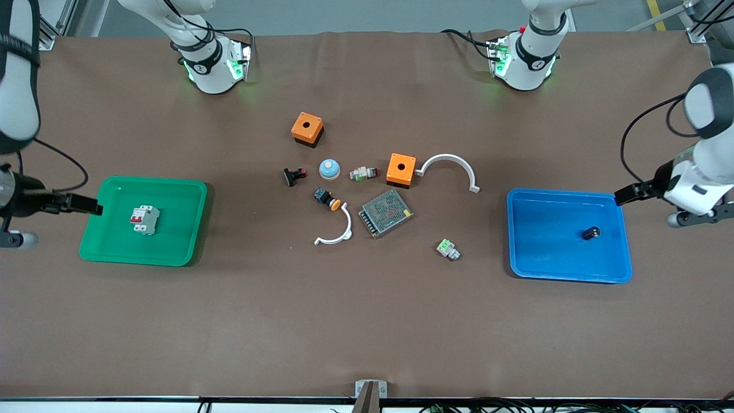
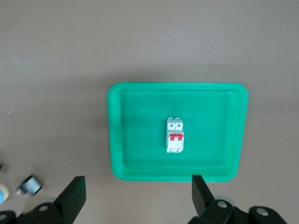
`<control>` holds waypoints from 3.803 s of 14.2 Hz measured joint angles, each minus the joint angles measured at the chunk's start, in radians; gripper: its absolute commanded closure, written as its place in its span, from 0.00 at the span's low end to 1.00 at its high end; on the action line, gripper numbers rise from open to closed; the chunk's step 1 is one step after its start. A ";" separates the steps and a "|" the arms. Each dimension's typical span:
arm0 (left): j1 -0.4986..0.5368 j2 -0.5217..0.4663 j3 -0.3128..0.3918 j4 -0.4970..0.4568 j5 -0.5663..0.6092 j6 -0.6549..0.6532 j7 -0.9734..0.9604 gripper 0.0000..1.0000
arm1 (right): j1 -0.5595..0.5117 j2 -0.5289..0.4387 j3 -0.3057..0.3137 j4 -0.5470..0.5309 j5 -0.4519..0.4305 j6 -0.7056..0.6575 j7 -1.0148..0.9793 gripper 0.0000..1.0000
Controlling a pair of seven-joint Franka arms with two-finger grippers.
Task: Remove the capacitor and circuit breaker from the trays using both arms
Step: 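Grasp the breaker with the right gripper while the left gripper grasps the capacitor, then carry the breaker and capacitor with both grippers to the table middle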
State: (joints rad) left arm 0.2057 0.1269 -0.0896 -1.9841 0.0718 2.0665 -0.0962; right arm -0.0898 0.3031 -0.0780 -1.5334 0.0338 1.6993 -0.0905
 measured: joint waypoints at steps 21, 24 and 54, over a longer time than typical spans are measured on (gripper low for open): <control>0.054 0.351 -0.001 -0.090 0.004 0.462 0.004 0.46 | -0.079 0.071 0.002 -0.726 0.011 0.959 -0.118 1.00; 0.054 0.356 -0.001 -0.090 0.004 0.466 0.004 0.74 | -0.078 0.069 0.003 -0.718 0.011 0.943 -0.118 1.00; -0.230 0.401 -0.400 -0.099 0.143 0.362 -1.067 0.95 | 0.694 0.265 0.003 -0.263 0.063 0.622 0.809 0.00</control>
State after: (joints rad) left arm -0.0239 0.5280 -0.4895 -2.0832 0.2151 2.4284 -1.1630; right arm 0.6046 0.5683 -0.0746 -1.7959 0.0966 2.3218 0.7184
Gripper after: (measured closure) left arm 0.656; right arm 0.163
